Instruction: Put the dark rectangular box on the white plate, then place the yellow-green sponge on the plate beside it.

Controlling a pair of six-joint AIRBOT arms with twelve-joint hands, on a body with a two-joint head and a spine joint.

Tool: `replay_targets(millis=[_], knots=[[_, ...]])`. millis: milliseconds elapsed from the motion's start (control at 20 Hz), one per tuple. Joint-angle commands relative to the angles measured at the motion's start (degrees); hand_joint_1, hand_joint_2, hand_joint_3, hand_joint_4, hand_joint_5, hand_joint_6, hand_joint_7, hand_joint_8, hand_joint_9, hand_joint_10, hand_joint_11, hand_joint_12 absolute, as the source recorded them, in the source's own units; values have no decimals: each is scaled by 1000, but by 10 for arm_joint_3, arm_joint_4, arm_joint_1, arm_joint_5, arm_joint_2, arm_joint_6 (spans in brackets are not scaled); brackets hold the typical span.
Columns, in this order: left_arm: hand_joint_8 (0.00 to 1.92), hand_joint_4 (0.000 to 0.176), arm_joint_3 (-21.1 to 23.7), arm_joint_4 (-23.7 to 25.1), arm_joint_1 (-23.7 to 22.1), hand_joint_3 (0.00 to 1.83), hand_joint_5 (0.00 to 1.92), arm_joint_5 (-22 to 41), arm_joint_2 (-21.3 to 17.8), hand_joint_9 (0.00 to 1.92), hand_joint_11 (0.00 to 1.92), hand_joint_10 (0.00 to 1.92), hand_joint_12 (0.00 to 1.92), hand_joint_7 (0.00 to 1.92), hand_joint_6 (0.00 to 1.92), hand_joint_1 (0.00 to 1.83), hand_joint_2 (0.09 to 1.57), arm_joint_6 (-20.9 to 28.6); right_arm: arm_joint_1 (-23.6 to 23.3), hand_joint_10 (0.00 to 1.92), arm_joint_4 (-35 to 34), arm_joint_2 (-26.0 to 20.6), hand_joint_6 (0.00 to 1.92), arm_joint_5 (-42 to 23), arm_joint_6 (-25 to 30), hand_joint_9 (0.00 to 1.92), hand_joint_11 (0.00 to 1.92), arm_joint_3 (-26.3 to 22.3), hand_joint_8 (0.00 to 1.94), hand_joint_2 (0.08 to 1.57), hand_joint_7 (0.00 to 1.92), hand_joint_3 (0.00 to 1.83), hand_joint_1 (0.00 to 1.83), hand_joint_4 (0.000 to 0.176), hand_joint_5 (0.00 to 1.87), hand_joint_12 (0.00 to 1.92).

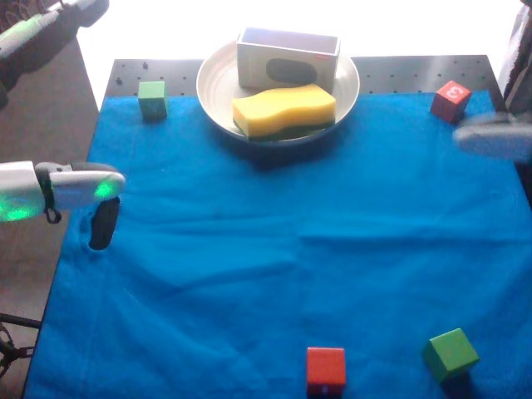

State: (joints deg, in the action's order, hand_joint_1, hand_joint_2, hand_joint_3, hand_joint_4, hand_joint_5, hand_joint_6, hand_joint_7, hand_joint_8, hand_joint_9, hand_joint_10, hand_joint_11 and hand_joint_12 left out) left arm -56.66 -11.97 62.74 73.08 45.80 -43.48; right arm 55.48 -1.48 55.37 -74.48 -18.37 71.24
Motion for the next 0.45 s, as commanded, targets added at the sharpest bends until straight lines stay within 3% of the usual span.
replay_targets(millis=[0, 50, 100, 200, 250, 300, 400], knots=[[0, 147, 3, -8, -2, 0, 44, 95, -3, 0, 73, 0, 57, 0, 7, 786, 868, 4, 24, 0, -44, -13, 0, -124, -6, 0, 0, -19, 0, 812, 0, 0, 940, 174, 0, 0], [0, 146, 6, -8, 0, 20, 49, 101, -3, 4, 14, 0, 308, 0, 3, 754, 846, 4, 58, 0, -67, -25, 0, -159, -14, 0, 0, -37, 0, 822, 0, 5, 889, 156, 0, 0], [0, 139, 10, -8, 3, 17, 45, 108, -2, 0, 2, 0, 401, 0, 1, 749, 861, 4, 94, 0, -95, -39, 0, -193, -22, 0, 0, -55, 0, 808, 0, 0, 882, 172, 0, 0], [0, 137, 21, -14, 17, 5, 45, 128, 0, 0, 0, 0, 561, 0, 1, 722, 867, 4, 155, 0, -143, -47, 0, -255, -29, 0, 0, -80, 8, 750, 21, 0, 815, 176, 0, 0], [0, 141, 29, -19, 32, 7, 50, 145, -1, 0, 0, 0, 639, 0, 1, 684, 888, 4, 177, 0, -161, -49, 0, -265, -30, 0, 0, -92, 5, 743, 17, 0, 777, 176, 0, 0], [0, 165, 36, -25, 45, 8, 26, 163, -2, 0, 0, 0, 636, 0, 0, 594, 919, 5, 182, 0, -161, -49, 0, -265, -32, 0, 0, -98, 5, 738, 20, 0, 752, 176, 0, 0], [0, 174, 43, -42, 77, 7, 21, 205, -3, 0, 0, 0, 612, 8, 0, 574, 938, 18, 193, 0, -165, -47, 0, -265, -33, 0, 0, -105, 3, 731, 17, 0, 740, 174, 0, 0]])
